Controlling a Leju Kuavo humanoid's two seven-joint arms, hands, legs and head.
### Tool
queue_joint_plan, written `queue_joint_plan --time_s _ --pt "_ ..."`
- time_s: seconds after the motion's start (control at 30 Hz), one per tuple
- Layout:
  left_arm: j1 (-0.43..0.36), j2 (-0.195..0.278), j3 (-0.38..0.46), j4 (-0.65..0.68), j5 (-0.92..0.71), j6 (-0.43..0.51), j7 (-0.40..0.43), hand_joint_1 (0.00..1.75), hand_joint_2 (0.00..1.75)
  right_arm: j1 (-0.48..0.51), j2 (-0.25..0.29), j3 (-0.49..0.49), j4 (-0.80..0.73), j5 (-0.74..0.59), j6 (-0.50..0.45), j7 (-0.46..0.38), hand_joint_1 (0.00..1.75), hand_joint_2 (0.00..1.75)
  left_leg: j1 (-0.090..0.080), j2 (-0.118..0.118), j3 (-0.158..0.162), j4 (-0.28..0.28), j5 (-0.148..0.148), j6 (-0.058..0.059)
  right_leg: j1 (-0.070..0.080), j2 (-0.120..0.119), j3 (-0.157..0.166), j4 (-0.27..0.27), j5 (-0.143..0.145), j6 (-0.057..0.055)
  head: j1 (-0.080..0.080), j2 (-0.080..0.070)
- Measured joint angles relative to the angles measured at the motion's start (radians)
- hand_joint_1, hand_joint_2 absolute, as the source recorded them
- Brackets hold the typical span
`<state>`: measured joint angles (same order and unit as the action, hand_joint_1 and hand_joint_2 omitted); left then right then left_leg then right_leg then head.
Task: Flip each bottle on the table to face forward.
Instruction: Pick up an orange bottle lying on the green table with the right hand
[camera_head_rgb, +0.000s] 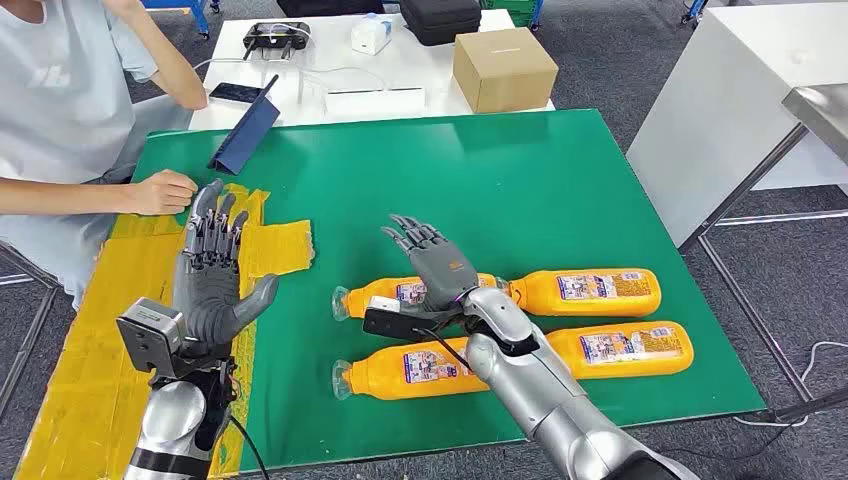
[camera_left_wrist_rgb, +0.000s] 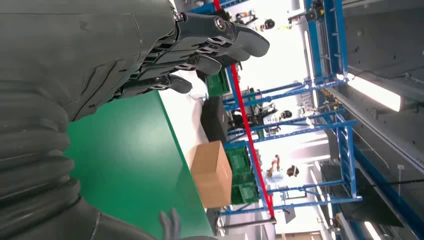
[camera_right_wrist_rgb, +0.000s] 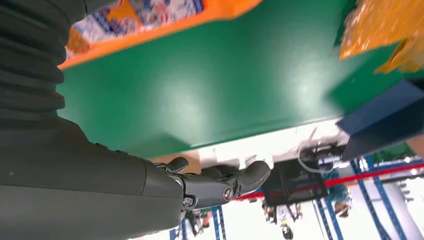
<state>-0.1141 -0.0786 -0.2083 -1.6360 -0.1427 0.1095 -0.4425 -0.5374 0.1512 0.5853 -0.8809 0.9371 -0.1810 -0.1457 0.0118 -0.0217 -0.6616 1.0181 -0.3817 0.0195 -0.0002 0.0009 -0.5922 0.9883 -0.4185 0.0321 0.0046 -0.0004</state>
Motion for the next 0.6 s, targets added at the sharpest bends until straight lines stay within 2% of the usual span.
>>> queue_joint_plan --time_s 0.6 --pt "-0.033 0.000 -0.025 0.070 0.021 0.005 -0.002 0.00 1.75 -0.012 0.037 0.040 0.107 -0.070 0.000 -0.021 0.00 1.75 0.000 0.000 0.000 0.000 0.000 0.000 0.000 0.000 0.000 0.000 0.000 0.000 0.000 0.000"
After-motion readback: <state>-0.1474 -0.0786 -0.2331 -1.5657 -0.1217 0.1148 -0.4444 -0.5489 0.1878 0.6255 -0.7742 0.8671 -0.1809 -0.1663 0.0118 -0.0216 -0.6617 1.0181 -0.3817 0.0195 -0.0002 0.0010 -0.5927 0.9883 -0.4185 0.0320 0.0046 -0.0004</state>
